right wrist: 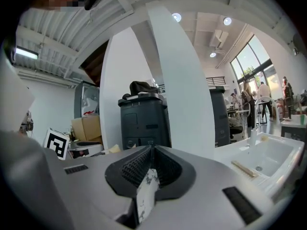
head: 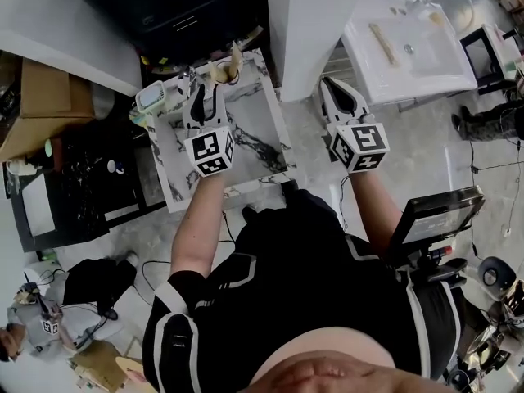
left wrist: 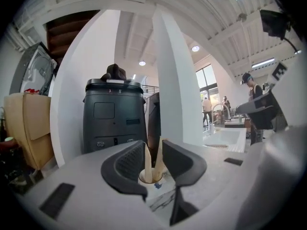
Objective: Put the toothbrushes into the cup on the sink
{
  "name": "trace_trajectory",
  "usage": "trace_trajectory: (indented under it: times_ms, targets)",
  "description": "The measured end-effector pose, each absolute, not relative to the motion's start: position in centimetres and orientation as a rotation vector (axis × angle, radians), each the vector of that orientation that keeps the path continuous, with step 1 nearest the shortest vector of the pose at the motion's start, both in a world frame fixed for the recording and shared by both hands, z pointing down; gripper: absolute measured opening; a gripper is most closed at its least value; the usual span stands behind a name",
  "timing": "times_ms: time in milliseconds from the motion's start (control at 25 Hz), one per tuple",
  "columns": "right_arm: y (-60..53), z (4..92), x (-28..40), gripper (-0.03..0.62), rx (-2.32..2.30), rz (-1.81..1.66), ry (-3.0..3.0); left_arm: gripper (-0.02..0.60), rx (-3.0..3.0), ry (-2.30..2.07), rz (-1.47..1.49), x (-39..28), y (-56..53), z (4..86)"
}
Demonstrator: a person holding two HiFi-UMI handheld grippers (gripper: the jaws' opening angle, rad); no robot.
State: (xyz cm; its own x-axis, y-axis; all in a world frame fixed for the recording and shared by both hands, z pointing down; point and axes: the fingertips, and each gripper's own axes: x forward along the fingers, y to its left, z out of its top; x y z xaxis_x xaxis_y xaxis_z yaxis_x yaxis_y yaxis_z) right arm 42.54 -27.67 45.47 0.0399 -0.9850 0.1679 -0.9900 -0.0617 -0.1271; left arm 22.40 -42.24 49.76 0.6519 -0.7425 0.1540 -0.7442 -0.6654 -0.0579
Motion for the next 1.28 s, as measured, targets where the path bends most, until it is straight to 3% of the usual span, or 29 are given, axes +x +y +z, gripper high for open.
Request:
trace_trajectory:
  times_ms: [200,320,600,1280]
  targets:
    - [-27.6,42.9,38.6,0.034,2.235,0.262,-2.182,0.119,2.861,-1.176,0.156,19.5,-38.8,46.3]
    - [-26.7,41.8,35.9,0.034,2.224,0.237,-2.193,0.067,2.853,-1.111,0.13,17.0,-36.3,44.8]
    - [-25.4,39.5,30.5,0.035,2.208,0.173,-2.229,0.008,2.855,-1.074,0.076,11.5,-32.5,41.8]
    - [-21.6,35.5,21.6,0.026,2.188,0.087,-2.267,0.005,2.829,-1.089,-0.005,1.9,-27.7,38.2]
